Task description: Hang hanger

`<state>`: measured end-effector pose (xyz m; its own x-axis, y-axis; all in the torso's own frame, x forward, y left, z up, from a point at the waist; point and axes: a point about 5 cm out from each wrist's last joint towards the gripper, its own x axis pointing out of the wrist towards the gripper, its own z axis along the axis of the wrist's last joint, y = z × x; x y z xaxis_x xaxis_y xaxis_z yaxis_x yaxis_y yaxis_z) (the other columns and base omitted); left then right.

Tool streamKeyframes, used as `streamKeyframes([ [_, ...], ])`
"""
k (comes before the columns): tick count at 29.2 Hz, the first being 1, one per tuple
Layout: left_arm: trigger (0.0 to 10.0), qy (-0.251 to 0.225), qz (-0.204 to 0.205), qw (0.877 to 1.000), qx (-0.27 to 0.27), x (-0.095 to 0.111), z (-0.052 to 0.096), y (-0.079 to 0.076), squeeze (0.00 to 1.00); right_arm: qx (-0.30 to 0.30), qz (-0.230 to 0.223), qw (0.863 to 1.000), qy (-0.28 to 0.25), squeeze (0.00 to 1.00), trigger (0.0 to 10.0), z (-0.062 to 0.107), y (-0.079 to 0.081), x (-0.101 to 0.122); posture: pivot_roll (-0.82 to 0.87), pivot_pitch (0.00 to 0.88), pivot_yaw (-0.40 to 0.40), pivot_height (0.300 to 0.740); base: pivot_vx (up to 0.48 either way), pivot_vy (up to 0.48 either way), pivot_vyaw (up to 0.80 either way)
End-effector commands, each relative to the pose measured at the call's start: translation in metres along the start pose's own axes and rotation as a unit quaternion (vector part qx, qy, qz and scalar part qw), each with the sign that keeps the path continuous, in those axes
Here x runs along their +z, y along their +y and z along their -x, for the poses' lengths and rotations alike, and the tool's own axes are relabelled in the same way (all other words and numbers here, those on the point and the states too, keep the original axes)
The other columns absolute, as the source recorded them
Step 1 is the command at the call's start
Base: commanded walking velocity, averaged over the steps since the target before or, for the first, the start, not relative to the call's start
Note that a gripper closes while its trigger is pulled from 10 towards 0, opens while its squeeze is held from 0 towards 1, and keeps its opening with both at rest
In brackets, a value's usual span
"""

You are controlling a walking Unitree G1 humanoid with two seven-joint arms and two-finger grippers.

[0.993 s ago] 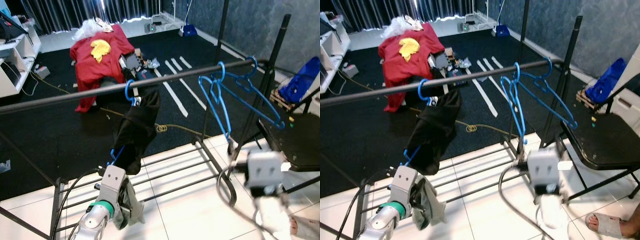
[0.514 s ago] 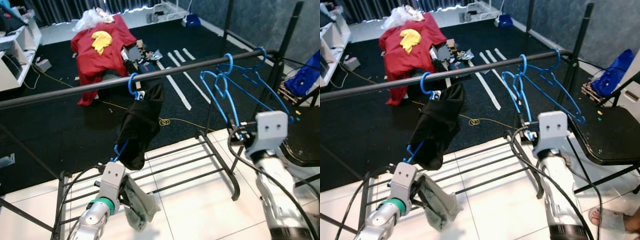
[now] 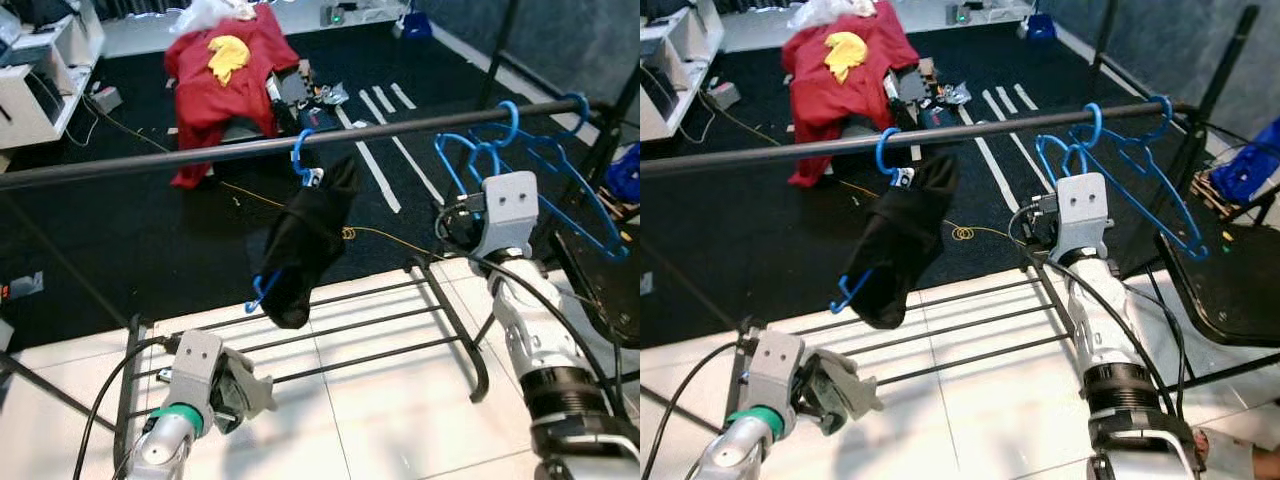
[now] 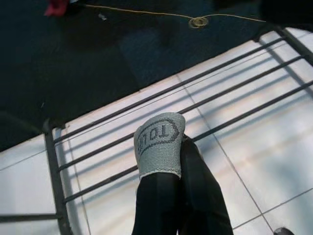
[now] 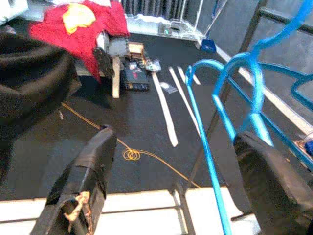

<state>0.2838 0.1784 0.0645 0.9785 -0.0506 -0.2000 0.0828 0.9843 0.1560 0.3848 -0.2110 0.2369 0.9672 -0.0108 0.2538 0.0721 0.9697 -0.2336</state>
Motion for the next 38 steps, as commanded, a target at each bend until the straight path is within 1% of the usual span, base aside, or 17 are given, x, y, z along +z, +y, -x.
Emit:
streamKeyframes([
  [1,10.0,0.012,0.005,1.000,0.010,-0.005,0.005,0.005,0.00,-0.022,0.035,0.999,0.014,0.00,10.0,-0.003,-0.005,-0.004,-0.14,0.188,0.087,0.740,0.000,0.000,0.00],
  [2,10.0,0.011,0.005,1.000,0.012,-0.005,0.005,0.006,0.00,-0.033,0.055,0.998,0.013,0.00,10.0,-0.004,-0.009,-0.002,-0.13,0.190,0.084,0.740,0.000,0.000,0.00],
  [3,10.0,0.011,0.005,1.000,0.012,-0.005,0.005,0.006,0.00,-0.033,0.055,0.998,0.013,0.00,10.0,-0.004,-0.009,-0.002,-0.13,0.190,0.084,0.740,0.000,0.000,0.00],
  [5,10.0,0.012,0.006,1.000,0.018,-0.004,0.006,0.007,0.00,-0.051,0.090,0.995,0.002,0.00,10.0,-0.006,-0.017,0.005,-0.13,0.191,0.085,0.740,0.000,0.000,0.00],
  [6,10.0,0.012,0.006,1.000,0.018,-0.004,0.006,0.007,0.00,-0.051,0.090,0.995,0.002,0.00,10.0,-0.006,-0.017,0.005,-0.13,0.191,0.085,0.740,0.000,0.000,0.00],
  [9,10.0,0.015,0.004,1.000,0.014,-0.004,0.009,0.006,0.00,-0.067,0.125,0.990,0.000,0.00,10.0,-0.006,-0.027,0.005,-0.14,0.197,0.095,0.740,0.000,0.000,0.00],
  [13,10.0,0.018,0.003,1.000,0.011,-0.004,0.010,0.004,0.00,-0.072,0.127,0.989,0.002,0.00,10.0,-0.007,-0.031,0.002,-0.15,0.199,0.102,0.740,0.000,0.000,0.00],
  [16,10.0,0.018,0.002,1.000,0.005,-0.001,0.007,0.003,0.00,-0.106,0.193,0.975,-0.014,0.00,10.0,-0.004,-0.043,0.007,-0.16,0.201,0.113,0.740,0.000,0.000,0.00],
  [17,10.0,0.017,0.002,1.000,0.004,0.000,0.007,0.002,0.00,-0.116,0.194,0.974,-0.014,0.00,10.0,-0.003,-0.047,0.007,-0.16,0.201,0.113,0.740,0.000,0.000,0.00],
  [18,10.0,0.017,0.001,1.000,0.002,0.001,0.006,0.002,0.00,-0.129,0.182,0.975,-0.004,0.00,10.0,-0.001,-0.054,0.003,-0.16,0.201,0.113,0.740,0.000,0.000,0.00],
  [21,10.0,0.017,0.000,1.000,-0.001,0.002,0.004,0.001,0.00,-0.143,0.167,0.976,0.011,0.00,10.0,0.002,-0.061,-0.003,-0.16,0.201,0.120,0.740,0.000,0.000,0.00],
  [22,10.0,0.017,0.000,1.000,-0.001,0.002,0.004,0.001,0.00,-0.143,0.167,0.976,0.011,0.00,10.0,0.002,-0.061,-0.003,-0.16,0.201,0.120,0.740,0.000,0.000,0.00],
  [24,10.0,0.017,-0.001,1.000,-0.002,0.003,0.003,0.002,0.00,-0.148,0.141,0.979,0.023,0.00,10.0,0.002,-0.064,-0.009,-0.16,0.201,0.122,0.740,0.000,0.000,0.00],
  [25,10.0,0.017,-0.001,1.000,-0.002,0.003,0.003,0.002,0.00,-0.148,0.141,0.979,0.023,0.00,10.0,0.002,-0.064,-0.009,-0.16,0.201,0.122,0.740,0.000,0.000,0.00],
  [31,10.0,0.017,-0.001,1.000,0.006,0.004,0.005,0.005,0.00,-0.155,0.082,0.983,0.046,0.00,10.0,0.000,-0.066,-0.017,-0.14,0.197,0.113,0.740,0.000,0.000,0.00],
  [34,10.0,0.018,-0.001,1.000,0.010,0.004,0.006,0.006,0.00,-0.153,0.075,0.984,0.054,0.00,10.0,0.000,-0.066,-0.021,-0.14,0.197,0.113,0.740,0.000,0.000,0.00],
  [38,10.0,0.020,0.000,1.000,0.017,0.003,0.008,0.009,0.00,-0.134,0.046,0.988,0.068,0.00,10.0,0.000,-0.061,-0.028,-0.12,0.194,0.109,0.740,0.000,0.000,0.00],
])
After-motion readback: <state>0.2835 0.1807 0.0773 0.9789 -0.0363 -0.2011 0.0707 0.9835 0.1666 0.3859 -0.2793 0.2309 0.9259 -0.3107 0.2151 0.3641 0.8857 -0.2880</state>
